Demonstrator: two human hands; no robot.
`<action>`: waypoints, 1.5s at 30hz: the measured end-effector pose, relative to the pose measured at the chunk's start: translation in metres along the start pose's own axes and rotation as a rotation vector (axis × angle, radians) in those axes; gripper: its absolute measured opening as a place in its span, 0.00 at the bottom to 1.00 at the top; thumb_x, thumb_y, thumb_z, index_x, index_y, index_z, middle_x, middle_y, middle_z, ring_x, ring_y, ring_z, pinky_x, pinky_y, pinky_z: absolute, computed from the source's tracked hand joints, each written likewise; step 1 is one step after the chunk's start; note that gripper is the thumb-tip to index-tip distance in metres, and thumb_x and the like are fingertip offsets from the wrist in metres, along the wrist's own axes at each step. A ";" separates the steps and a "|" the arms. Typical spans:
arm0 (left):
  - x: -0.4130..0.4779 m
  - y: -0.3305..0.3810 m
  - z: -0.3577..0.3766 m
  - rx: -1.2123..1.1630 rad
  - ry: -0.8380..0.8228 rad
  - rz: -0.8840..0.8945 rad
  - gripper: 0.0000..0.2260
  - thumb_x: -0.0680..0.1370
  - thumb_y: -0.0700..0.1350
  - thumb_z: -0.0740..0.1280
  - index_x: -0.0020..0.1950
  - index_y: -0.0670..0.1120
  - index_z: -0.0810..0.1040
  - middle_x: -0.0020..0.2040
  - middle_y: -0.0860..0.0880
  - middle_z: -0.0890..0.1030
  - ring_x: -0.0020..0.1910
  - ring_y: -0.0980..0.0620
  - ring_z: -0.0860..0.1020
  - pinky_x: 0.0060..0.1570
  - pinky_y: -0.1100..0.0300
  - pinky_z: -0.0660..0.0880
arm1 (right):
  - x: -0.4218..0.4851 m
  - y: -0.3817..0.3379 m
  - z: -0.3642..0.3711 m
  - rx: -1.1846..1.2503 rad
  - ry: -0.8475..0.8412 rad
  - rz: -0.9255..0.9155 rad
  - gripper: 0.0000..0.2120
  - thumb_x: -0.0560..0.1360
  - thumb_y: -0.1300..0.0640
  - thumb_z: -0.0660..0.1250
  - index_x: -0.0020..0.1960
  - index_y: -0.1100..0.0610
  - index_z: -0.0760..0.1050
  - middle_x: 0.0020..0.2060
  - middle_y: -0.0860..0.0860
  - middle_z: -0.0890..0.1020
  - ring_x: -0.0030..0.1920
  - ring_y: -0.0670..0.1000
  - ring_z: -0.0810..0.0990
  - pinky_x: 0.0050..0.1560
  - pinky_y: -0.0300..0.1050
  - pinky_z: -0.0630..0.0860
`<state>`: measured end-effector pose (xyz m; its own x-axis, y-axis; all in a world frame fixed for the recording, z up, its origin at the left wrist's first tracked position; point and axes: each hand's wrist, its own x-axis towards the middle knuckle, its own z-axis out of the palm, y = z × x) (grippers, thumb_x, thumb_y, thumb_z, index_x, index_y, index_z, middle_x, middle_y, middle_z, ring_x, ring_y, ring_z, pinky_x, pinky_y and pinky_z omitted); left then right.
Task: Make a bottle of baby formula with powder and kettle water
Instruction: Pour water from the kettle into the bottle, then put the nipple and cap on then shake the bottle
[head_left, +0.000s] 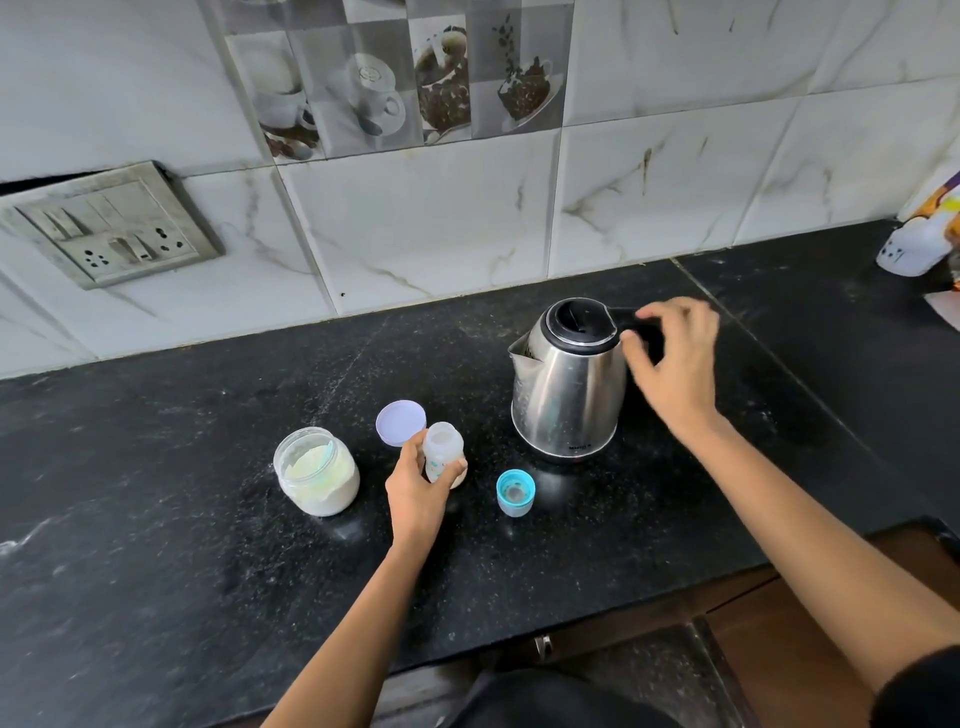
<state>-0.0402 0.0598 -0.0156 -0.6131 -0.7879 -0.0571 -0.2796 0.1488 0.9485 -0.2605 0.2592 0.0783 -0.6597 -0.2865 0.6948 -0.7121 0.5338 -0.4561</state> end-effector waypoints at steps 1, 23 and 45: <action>0.000 0.000 0.000 -0.007 0.002 0.000 0.24 0.71 0.44 0.76 0.64 0.49 0.73 0.55 0.55 0.78 0.54 0.59 0.75 0.52 0.71 0.67 | -0.011 -0.014 -0.001 0.033 -0.028 -0.144 0.11 0.72 0.60 0.71 0.52 0.63 0.77 0.50 0.60 0.74 0.52 0.58 0.73 0.56 0.39 0.66; -0.041 -0.033 0.003 0.341 -0.212 0.361 0.23 0.68 0.50 0.77 0.61 0.51 0.76 0.54 0.59 0.76 0.56 0.59 0.69 0.59 0.61 0.68 | -0.095 -0.062 0.036 0.018 -1.182 -0.142 0.19 0.68 0.55 0.70 0.57 0.51 0.71 0.47 0.48 0.73 0.48 0.49 0.72 0.46 0.43 0.71; -0.028 -0.027 0.028 0.429 -0.354 0.384 0.23 0.69 0.54 0.75 0.62 0.52 0.77 0.53 0.56 0.79 0.57 0.58 0.69 0.61 0.57 0.64 | -0.087 -0.065 0.034 0.049 -1.249 -0.125 0.19 0.66 0.53 0.72 0.52 0.45 0.68 0.46 0.46 0.74 0.45 0.47 0.74 0.45 0.52 0.78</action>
<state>-0.0360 0.0948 -0.0480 -0.9124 -0.3992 0.0909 -0.2176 0.6608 0.7183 -0.1649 0.2220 0.0286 -0.3449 -0.9039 -0.2529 -0.7768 0.4261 -0.4636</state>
